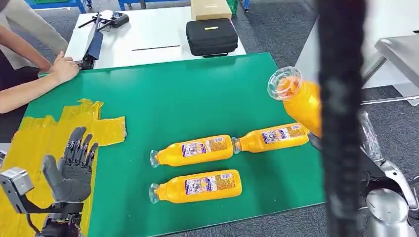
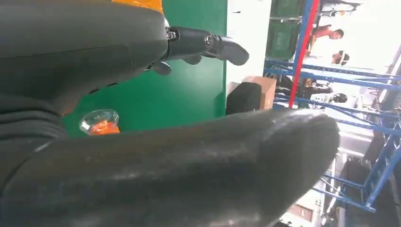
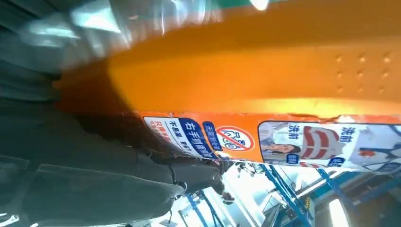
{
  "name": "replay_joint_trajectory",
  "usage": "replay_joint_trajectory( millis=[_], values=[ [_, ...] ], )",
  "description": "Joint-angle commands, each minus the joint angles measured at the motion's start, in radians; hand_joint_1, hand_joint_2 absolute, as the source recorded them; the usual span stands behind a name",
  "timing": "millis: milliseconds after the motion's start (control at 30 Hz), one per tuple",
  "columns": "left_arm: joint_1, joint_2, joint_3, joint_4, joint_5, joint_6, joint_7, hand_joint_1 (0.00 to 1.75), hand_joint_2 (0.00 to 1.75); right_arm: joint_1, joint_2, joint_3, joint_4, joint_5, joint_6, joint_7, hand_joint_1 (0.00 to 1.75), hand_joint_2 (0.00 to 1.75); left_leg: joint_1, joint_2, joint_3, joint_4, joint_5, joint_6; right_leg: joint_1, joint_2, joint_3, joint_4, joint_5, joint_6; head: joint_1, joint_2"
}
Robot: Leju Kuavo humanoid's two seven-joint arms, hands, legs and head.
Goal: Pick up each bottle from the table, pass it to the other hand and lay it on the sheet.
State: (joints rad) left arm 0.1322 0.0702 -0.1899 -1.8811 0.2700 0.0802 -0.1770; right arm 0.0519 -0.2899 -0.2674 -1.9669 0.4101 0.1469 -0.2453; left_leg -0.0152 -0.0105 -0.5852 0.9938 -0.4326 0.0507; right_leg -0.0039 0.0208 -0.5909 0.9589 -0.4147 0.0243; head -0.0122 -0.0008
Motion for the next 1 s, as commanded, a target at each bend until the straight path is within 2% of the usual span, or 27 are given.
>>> replay_joint_trajectory(
  millis=[33, 100, 167, 233, 267, 300, 333, 433, 500, 533, 600, 700, 1000],
  values=[
    [-0.178, 0.008, -0.099, 0.104, 0.032, -0.035, 0.023, 0.0, 1.75, -0.368, 0.036, 0.272, 0.369, -0.021, -0.07, 0.054, 1.75, 1.75, 0.001, 0.005, 0.001, 0.0, 0.0, -0.002, 0.001, 0.004, 0.0, -0.001, 0.002, 0.0, 0.0, 0.0],
    [-0.245, -0.005, -0.129, 0.142, 0.053, -0.027, 0.04, 0.0, 1.75, -0.523, 0.054, 0.396, 0.513, -0.035, -0.087, 0.103, 1.75, 1.75, 0.001, 0.012, 0.003, 0.001, 0.0, -0.005, 0.001, 0.009, 0.001, 0.0, 0.004, 0.0, -0.001, 0.0],
    [-0.297, -0.011, -0.155, 0.167, 0.074, -0.017, 0.05, 0.0, 1.75, -0.624, 0.08, 0.477, 0.609, -0.091, -0.087, 0.144, 1.75, 1.75, 0.0, 0.014, 0.002, 0.0, 0.002, -0.004, 0.0, 0.011, 0.0, 0.0, 0.006, 0.001, 0.0, 0.0],
    [-0.332, -0.021, -0.173, 0.181, 0.103, -0.003, 0.059, 0.0, 1.75, -0.691, 0.14, 0.537, 0.676, -0.116, -0.077, 0.185, 1.75, 1.75, 0.0, 0.01, -0.001, 0.0, 0.004, -0.003, 0.0, 0.008, -0.002, 0.001, 0.008, -0.001, 0.0, 0.0],
    [-0.338, -0.022, -0.179, 0.184, 0.109, 0.002, 0.061, 0.0, 1.75, -0.704, 0.158, 0.559, 0.691, -0.114, -0.079, 0.195, 1.75, 1.75, 0.001, 0.016, 0.0, 0.002, 0.004, -0.007, 0.0, 0.012, -0.003, 0.003, 0.01, -0.001, 0.0, 0.0],
    [-0.342, -0.022, -0.185, 0.186, 0.117, 0.012, 0.061, 0.0, 1.75, -0.716, 0.185, 0.583, 0.713, -0.13, -0.074, 0.211, 1.75, 1.75, 0.001, 0.011, -0.001, 0.0, 0.007, -0.004, 0.0, 0.008, -0.004, 0.0, 0.01, 0.001, 0.0, 0.0],
    [-0.344, -0.025, -0.188, 0.188, 0.123, 0.018, 0.062, 0.0, 1.75, -0.723, 0.202, 0.601, 0.727, -0.136, -0.073, 0.218, 1.75, 1.75, 0.001, 0.013, -0.001, 0.0, 0.007, -0.005, 0.001, 0.009, -0.004, 0.001, 0.012, -0.001, 0.0, 0.0],
    [-0.347, -0.025, -0.192, 0.193, 0.136, 0.034, 0.063, 0.0, 1.75, -0.752, 0.255, 0.641, 0.772, -0.193, -0.077, 0.243, 1.75, 1.75, 0.001, 0.007, -0.002, 0.0, 0.01, -0.003, 0.0, 0.005, -0.004, 0.002, 0.01, -0.001, 0.0, 0.0],
    [-0.352, -0.027, -0.194, 0.194, 0.145, 0.041, 0.064, 0.0, 1.75, -0.788, 0.286, 0.671, 0.814, -0.223, -0.078, 0.259, 1.75, 1.75, 0.001, 0.01, 0.0, 0.001, 0.009, -0.007, 0.001, 0.007, -0.004, 0.004, 0.009, -0.002, 0.0, 0.0],
    [-0.353, -0.028, -0.195, 0.193, 0.147, 0.042, 0.064, 0.0, 1.75, -0.797, 0.297, 0.684, 0.825, -0.225, -0.078, 0.262, 1.75, 1.75, 0.0, 0.007, -0.003, 0.0, 0.01, -0.004, 0.0, 0.005, -0.006, 0.004, 0.01, -0.001, 0.0, 0.0],
    [-0.376, -0.003, -0.207, 0.207, 0.16, 0.04, 0.061, 0.0, 1.75, -0.819, 0.319, 0.714, 0.853, -0.233, -0.076, 0.273, 1.75, 1.75, 0.001, 0.009, -0.002, 0.002, 0.009, -0.006, 0.0, 0.006, -0.006, 0.006, 0.009, -0.001, -0.001, 0.0],
    [-0.399, 0.005, -0.205, 0.225, 0.184, 0.039, 0.045, 0.0, 1.75, -0.828, 0.355, 0.77, 0.869, -0.234, -0.067, 0.288, 1.75, 1.75, 0.001, 0.004, -0.006, 0.001, 0.011, -0.004, 0.0, 0.003, -0.009, 0.005, 0.009, -0.001, 0.0, 0.0],
    [-0.393, 0.005, -0.199, 0.206, 0.151, 0.098, 0.013, 0.0, 1.75, -0.85, 0.389, 0.93, 0.868, -0.199, -0.025, 0.35, 1.75, 1.75, 0.001, 0.004, -0.007, 0.001, 0.01, -0.005, 0.0, 0.001, -0.01, 0.006, 0.008, -0.001, 0.0, 0.0]
  ],
)
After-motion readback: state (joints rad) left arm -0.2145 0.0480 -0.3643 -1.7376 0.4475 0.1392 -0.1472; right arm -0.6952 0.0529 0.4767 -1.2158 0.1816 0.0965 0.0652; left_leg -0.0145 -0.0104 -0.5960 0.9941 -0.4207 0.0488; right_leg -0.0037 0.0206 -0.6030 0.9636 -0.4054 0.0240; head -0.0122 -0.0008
